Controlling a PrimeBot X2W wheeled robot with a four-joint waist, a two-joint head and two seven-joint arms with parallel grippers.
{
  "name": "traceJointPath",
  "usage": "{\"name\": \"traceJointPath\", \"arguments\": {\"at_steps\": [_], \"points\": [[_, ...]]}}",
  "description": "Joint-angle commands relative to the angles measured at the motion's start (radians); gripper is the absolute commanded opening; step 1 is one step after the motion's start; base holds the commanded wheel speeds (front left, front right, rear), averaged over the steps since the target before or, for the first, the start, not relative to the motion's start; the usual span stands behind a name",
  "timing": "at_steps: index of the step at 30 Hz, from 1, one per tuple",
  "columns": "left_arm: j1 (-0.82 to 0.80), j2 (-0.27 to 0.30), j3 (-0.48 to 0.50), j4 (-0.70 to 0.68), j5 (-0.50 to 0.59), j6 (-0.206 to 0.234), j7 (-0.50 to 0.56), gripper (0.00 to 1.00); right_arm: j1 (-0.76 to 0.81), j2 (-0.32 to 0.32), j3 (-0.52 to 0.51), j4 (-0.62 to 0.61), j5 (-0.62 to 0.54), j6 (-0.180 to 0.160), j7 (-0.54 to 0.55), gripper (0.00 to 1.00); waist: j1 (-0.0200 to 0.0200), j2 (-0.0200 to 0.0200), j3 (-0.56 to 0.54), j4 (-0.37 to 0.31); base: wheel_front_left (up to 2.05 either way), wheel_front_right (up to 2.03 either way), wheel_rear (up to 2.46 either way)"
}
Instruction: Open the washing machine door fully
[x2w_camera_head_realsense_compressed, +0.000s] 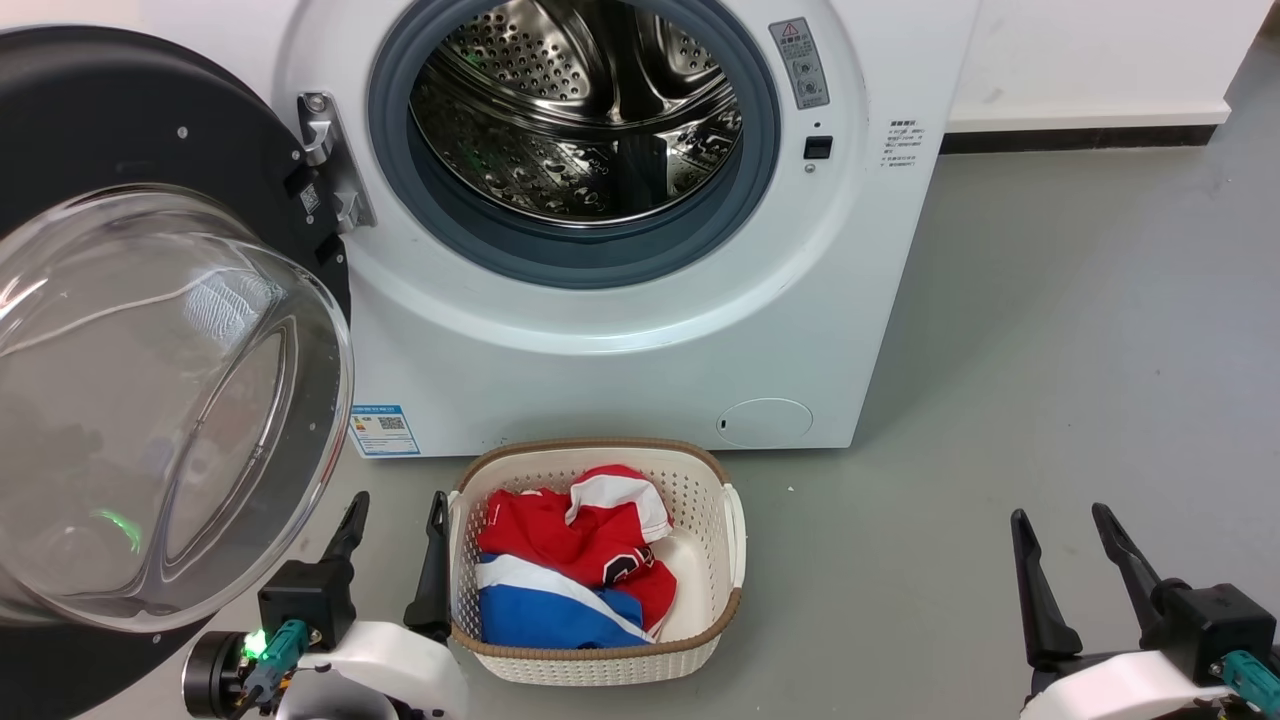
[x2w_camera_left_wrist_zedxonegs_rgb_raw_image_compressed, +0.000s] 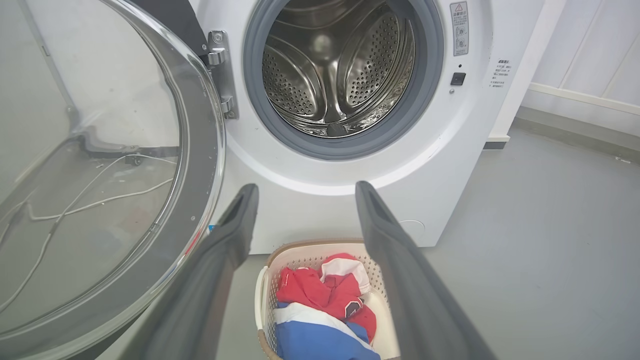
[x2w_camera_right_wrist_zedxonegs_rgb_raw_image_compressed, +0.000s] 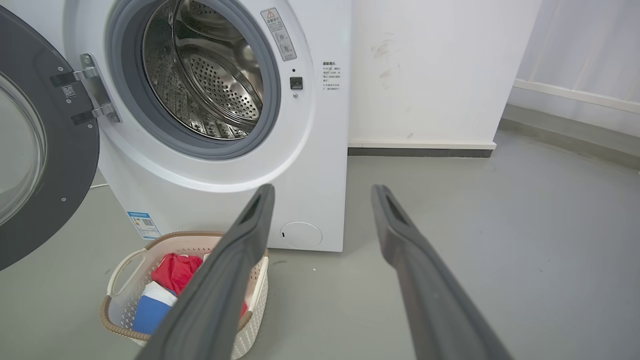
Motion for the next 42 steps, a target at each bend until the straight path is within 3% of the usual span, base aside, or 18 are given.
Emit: {"name": "traceJointPath", "arguments": {"at_steps": [1,2,3,6,22,42], "points": [[-0.011,0.006,-0.001,-0.002,-0.003,0.005,-0.005,1.0,-0.003,0.001,-0.001,-0.003,0.001,0.0,-0.003,1.0,0.0,-0.0001,-0.001,0.0,0.0,0.0,0.0],[-0.012,0.007,0.0,-0.002,-0.004,0.004,-0.005,1.0,-0.004,0.001,-0.002,-0.002,0.001,0.0,-0.004,1.0,0.0,-0.0001,-0.001,0.0,0.0,0.0,0.0],[0.0,0.0,0.0,0.002,-0.002,-0.001,0.001,0.0,0.001,0.0,0.0,0.004,0.0,0.0,-0.001,0.0,0.0,-0.0001,-0.001,0.0,0.0,0.0,0.0],[0.02,-0.013,-0.006,0.026,-0.003,-0.002,0.003,0.0,0.014,0.0,0.001,0.033,0.003,0.0,0.0,0.0,0.0,-0.0001,-0.001,0.0,0.0,0.0,0.0],[0.008,-0.061,0.089,0.037,-0.256,-0.075,0.069,0.0,-0.035,-0.005,-0.005,0.077,0.335,0.0,0.04,0.0,0.0,-0.0001,0.001,0.004,0.0,0.0,0.0],[-0.007,-0.111,0.188,0.049,-0.51,-0.151,0.137,0.0,-0.083,-0.008,-0.015,0.122,0.667,0.0,0.084,0.0,0.0,-0.0001,0.003,0.009,0.0,0.0,0.0]]}}
